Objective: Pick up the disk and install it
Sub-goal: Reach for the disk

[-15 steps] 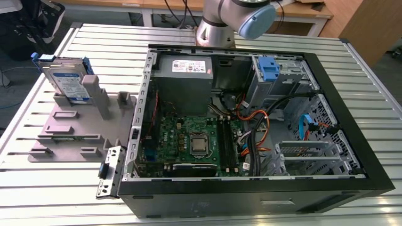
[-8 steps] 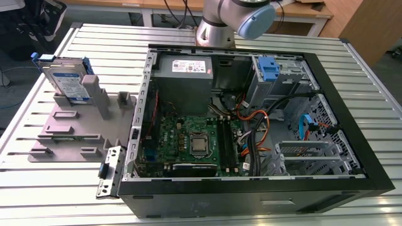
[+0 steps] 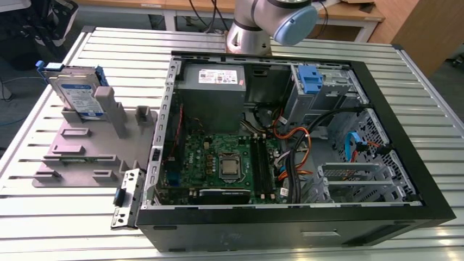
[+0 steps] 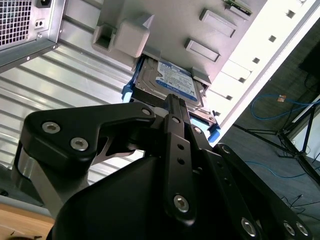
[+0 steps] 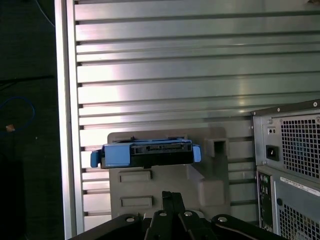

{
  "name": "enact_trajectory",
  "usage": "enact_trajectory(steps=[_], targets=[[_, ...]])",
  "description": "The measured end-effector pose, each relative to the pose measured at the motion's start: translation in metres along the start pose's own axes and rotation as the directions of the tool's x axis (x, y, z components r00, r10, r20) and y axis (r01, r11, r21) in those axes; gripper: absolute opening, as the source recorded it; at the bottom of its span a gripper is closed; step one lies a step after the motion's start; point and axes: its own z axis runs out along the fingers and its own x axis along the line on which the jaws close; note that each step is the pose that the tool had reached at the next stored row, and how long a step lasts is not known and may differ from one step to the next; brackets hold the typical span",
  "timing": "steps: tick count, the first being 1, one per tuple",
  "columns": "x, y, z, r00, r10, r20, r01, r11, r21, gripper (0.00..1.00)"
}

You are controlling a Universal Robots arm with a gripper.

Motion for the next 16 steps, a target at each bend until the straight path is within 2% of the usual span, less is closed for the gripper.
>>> enact_trajectory(steps=[9, 13, 16], targets=[[0.0001, 0.0012, 0.0001, 1.0000, 0.000, 0.0000, 0.000, 1.0000, 0.0000, 0.11], [0.0006, 0.0054, 0.0014, 1.0000, 0.000, 0.0000, 0.000, 1.0000, 0.0000, 0.11], [0.0019, 0.0110, 0.0042, 1.0000, 0.000, 0.0000, 0.000, 1.0000, 0.0000, 0.11]])
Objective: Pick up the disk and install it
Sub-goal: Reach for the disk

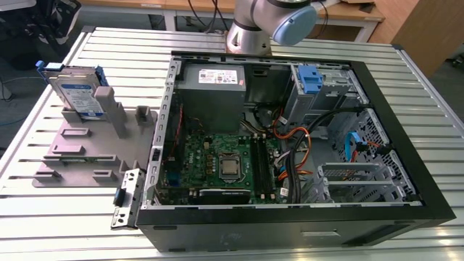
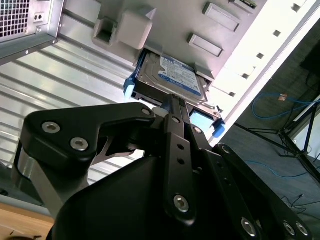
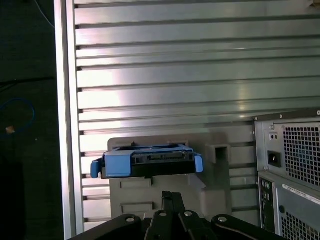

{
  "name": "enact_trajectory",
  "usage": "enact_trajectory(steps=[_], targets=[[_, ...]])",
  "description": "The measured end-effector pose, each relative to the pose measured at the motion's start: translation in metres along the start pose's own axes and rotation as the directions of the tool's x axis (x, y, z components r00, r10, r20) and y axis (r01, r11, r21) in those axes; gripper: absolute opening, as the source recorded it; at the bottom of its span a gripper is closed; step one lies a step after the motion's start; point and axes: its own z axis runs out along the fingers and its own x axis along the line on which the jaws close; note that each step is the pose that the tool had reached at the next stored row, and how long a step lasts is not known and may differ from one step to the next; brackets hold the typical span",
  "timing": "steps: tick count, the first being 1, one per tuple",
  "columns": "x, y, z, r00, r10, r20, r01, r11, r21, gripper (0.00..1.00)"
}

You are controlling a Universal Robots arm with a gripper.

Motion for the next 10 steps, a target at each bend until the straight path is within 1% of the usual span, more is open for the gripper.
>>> enact_trajectory(steps=[4, 8, 10], targets=[[0.0045, 0.0071, 0.0051, 1.0000, 0.000, 0.0002, 0.000, 1.0000, 0.0004, 0.11], [0.0112, 0.0099, 0.0120, 1.0000, 0.000, 0.0001, 0.000, 1.0000, 0.0011, 0.11], [0.0133, 0.0108, 0.0155, 1.0000, 0.000, 0.0002, 0.000, 1.0000, 0.0019, 0.11]])
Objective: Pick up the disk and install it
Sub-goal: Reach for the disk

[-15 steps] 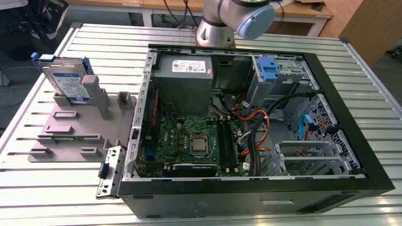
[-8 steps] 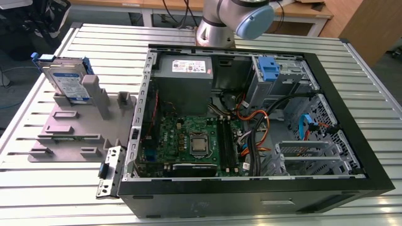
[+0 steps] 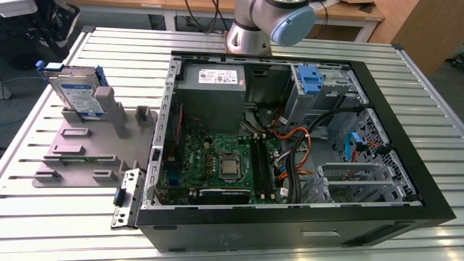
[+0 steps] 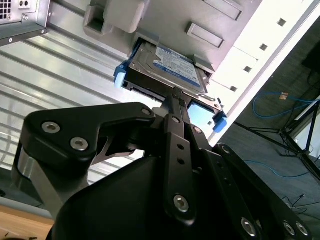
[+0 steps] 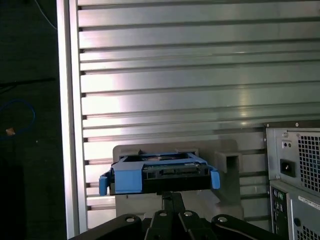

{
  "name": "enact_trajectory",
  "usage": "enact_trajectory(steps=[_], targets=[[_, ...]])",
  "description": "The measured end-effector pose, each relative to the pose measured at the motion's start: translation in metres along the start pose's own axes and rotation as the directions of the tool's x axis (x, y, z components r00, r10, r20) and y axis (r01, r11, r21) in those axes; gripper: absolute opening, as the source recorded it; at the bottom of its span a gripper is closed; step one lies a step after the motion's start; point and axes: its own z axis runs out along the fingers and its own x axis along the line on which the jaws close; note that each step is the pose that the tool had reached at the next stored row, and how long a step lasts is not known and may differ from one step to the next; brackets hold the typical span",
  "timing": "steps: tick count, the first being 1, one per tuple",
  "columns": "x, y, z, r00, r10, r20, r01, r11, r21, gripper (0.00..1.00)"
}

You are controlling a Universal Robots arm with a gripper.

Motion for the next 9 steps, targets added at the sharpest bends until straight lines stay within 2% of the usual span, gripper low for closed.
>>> enact_trajectory(steps=[5, 9], targets=[[0.0015, 0.0028, 0.0089, 1.0000, 0.000, 0.0002, 0.000, 1.0000, 0.0026, 0.11], [0.0032, 0.0037, 0.0123, 1.0000, 0.000, 0.0000, 0.000, 1.0000, 0.0036, 0.11]])
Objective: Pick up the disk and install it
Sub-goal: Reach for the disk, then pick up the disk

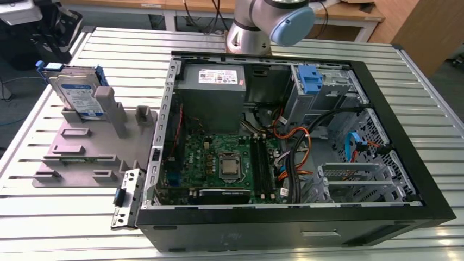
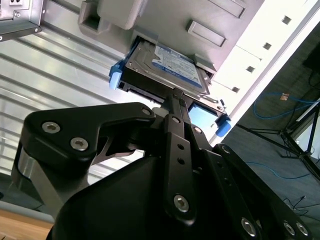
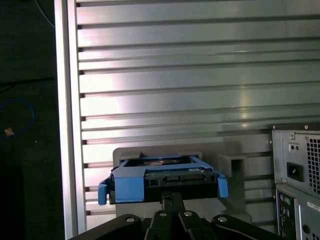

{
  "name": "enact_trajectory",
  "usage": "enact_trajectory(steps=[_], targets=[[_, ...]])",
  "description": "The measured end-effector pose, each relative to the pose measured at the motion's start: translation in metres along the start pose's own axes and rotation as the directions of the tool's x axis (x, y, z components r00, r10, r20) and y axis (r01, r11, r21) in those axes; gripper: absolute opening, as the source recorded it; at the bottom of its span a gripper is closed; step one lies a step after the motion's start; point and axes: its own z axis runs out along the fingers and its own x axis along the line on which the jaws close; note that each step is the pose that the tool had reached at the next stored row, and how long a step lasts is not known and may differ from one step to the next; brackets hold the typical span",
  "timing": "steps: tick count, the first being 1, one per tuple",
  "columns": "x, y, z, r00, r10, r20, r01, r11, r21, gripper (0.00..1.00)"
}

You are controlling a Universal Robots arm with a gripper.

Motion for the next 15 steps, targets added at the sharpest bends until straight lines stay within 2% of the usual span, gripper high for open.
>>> enact_trajectory(steps=[6, 15], targets=[[0.0012, -0.0002, 0.0044, 1.0000, 0.000, 0.0003, 0.000, 1.0000, 0.0017, 0.11], [0.0013, -0.0002, 0.0044, 1.0000, 0.000, 0.0004, 0.000, 1.0000, 0.0016, 0.11]])
